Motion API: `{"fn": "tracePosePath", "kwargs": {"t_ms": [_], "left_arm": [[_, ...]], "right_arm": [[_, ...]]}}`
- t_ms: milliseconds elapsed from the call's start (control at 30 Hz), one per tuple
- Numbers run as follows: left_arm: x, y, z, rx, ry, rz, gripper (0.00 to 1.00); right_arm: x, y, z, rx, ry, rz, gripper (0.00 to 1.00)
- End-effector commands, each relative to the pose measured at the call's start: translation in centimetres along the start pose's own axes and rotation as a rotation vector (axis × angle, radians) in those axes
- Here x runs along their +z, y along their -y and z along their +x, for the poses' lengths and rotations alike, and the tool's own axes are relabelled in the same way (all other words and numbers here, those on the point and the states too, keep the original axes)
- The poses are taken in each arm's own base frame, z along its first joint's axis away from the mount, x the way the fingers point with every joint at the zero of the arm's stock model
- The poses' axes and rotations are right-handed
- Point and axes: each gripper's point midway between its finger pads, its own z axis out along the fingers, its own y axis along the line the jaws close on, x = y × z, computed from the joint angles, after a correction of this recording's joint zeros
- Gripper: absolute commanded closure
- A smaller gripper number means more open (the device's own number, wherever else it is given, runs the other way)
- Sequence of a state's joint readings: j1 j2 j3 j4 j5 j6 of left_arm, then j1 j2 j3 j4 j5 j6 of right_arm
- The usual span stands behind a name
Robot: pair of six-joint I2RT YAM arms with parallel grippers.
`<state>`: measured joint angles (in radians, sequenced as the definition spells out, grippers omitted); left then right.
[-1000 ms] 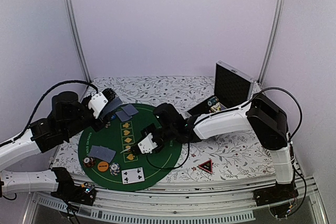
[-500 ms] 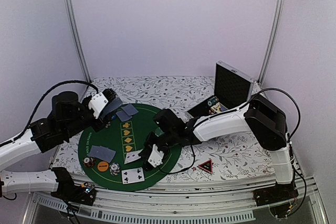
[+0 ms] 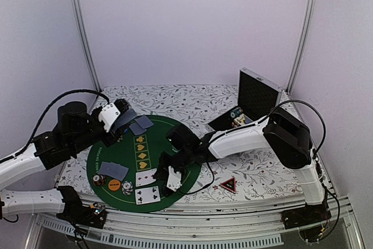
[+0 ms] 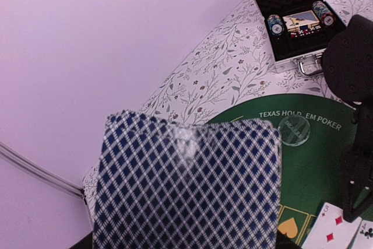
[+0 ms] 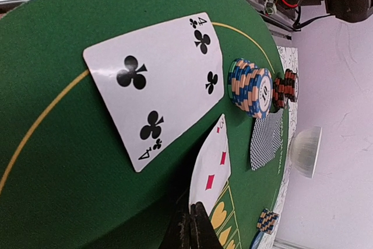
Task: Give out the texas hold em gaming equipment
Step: Flop the poker card in the community card area.
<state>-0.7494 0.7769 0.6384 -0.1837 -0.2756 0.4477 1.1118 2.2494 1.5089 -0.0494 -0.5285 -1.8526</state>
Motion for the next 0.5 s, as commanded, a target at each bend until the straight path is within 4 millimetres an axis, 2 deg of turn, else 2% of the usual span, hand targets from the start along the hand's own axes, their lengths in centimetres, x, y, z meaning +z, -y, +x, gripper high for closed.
{"fn": "tracePosePath", "kwargs": {"t_ms": [0, 133, 467], "left_arm": [[0.0, -0.4, -0.4, -0.016, 0.026, -0.011, 0.43], [0.0, -0.4, -0.4, -0.015, 0.025, -0.011, 0.43], [0.0, -0.4, -0.3, -0.015, 0.023, -0.011, 0.43]], "right_arm": [[0.6, -0.6, -0.9, -0.056, 0.035, -0.031, 0.99], [1.0, -0.5, -1.3, -0.077, 0.044, -0.031, 0.99], [1.6, -1.0, -0.8, -0.084, 0.03, -0.047, 0.99]]}}
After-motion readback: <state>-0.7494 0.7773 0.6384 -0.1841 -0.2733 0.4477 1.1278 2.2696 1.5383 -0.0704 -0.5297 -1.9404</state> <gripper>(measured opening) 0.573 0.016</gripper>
